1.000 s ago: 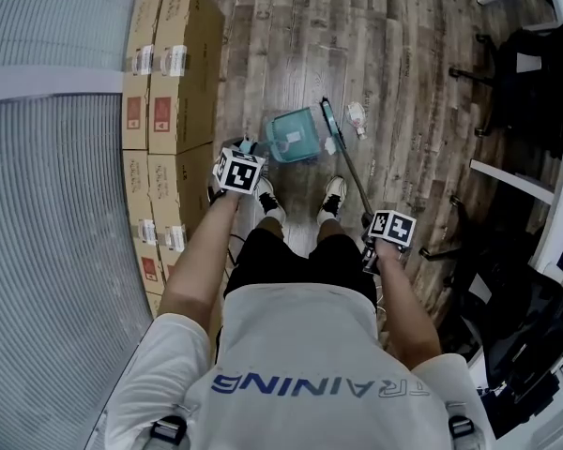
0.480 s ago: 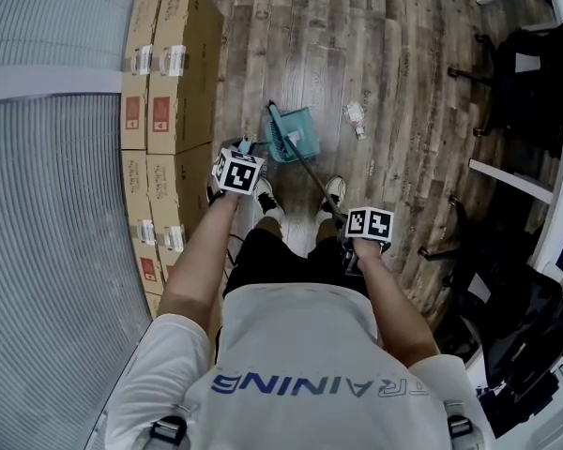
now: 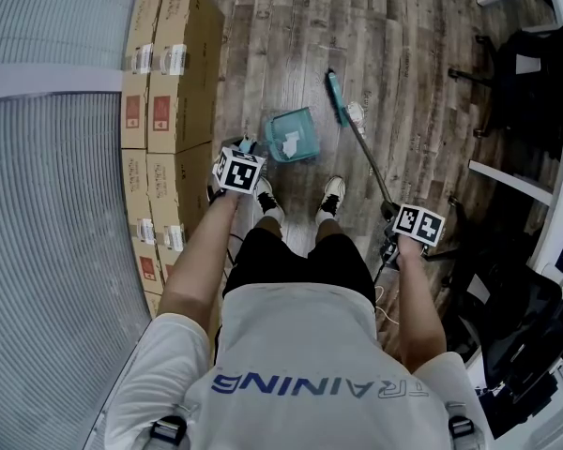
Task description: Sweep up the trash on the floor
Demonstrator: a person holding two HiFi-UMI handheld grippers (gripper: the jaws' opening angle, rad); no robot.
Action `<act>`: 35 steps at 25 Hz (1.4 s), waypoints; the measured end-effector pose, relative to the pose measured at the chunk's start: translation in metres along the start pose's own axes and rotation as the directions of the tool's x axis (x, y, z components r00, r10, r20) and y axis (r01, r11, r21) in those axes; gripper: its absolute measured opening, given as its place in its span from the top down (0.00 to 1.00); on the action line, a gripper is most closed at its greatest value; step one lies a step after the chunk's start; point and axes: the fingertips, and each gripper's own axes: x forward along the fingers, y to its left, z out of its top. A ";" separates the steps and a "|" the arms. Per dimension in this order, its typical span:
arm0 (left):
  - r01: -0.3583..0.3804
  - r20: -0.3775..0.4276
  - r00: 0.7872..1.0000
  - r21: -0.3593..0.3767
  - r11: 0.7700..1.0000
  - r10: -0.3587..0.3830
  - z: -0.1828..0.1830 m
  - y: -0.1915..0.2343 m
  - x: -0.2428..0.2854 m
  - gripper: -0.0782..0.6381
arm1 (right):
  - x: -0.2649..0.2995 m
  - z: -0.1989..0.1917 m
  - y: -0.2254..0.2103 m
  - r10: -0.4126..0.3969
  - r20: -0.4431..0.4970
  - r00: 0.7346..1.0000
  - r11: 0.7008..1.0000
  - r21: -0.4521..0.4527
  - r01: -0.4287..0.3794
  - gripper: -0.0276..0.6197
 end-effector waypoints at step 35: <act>0.001 0.000 1.000 0.002 1.000 -0.001 0.001 -0.001 0.000 0.78 | 0.053 -0.090 0.076 0.002 -0.275 0.961 0.977 -0.206 -0.061 0.79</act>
